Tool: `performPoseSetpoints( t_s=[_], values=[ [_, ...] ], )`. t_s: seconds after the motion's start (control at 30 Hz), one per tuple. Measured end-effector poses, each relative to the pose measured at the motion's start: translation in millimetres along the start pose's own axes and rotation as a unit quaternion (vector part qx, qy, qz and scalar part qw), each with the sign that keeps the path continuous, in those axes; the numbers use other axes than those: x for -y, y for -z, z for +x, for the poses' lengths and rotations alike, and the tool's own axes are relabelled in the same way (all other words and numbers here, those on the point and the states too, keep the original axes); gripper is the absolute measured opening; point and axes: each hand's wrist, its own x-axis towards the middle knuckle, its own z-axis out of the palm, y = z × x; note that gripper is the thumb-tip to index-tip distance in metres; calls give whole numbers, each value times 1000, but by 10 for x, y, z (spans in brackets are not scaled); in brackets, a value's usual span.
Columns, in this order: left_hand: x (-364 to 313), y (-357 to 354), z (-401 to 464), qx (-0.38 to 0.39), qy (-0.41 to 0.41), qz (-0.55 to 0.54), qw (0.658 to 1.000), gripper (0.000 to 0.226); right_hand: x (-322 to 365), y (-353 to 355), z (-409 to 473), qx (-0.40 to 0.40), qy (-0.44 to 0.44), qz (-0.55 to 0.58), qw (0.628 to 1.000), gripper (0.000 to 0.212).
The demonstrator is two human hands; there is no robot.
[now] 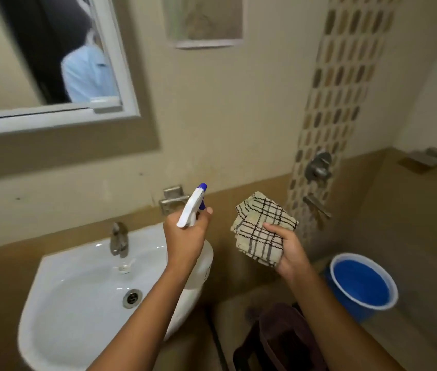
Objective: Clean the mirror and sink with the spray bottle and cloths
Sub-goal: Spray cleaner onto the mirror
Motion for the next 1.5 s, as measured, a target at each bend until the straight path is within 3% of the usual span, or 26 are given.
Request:
performPoseSetpoints(
  t_s=[0.2, 0.4, 0.6, 0.73, 0.97, 1.1, 1.2, 1.5],
  values=[
    [-177, 1034, 339, -98, -30, 7, 995, 25, -460, -1111, 254, 67, -27, -60, 996, 55],
    [-430, 2056, 669, -155, -76, 23, 985, 29, -858, -2268, 297, 183, -36, -84, 979, 52],
    [-788, 2779, 864, -183, -119, 27, 976, 7, -1093, -3205, 228, 256, -21, -89, 962, 52],
    [-995, 3095, 983, -195, -126, 25, 972, 19, -1172, -3751, 177, 294, 20, -68, 953, 47],
    [-1407, 3295, 1152, -202, -173, 52, 963, 17, -1044, -4487, 175, 368, 64, -45, 927, 46],
    [-1635, 3230, 1209, -201, -206, 74, 955, 13, -933, -4801, 254, 384, 75, -48, 919, 70],
    [-1763, 3175, 1260, -208, -228, 89, 947, 18, -860, -4977, 330, 402, 70, -42, 912, 67],
    [-1928, 2974, 1416, -211, -272, 190, 920, 13, -679, -5186, 472, 401, 82, -46, 911, 93]
  ],
)
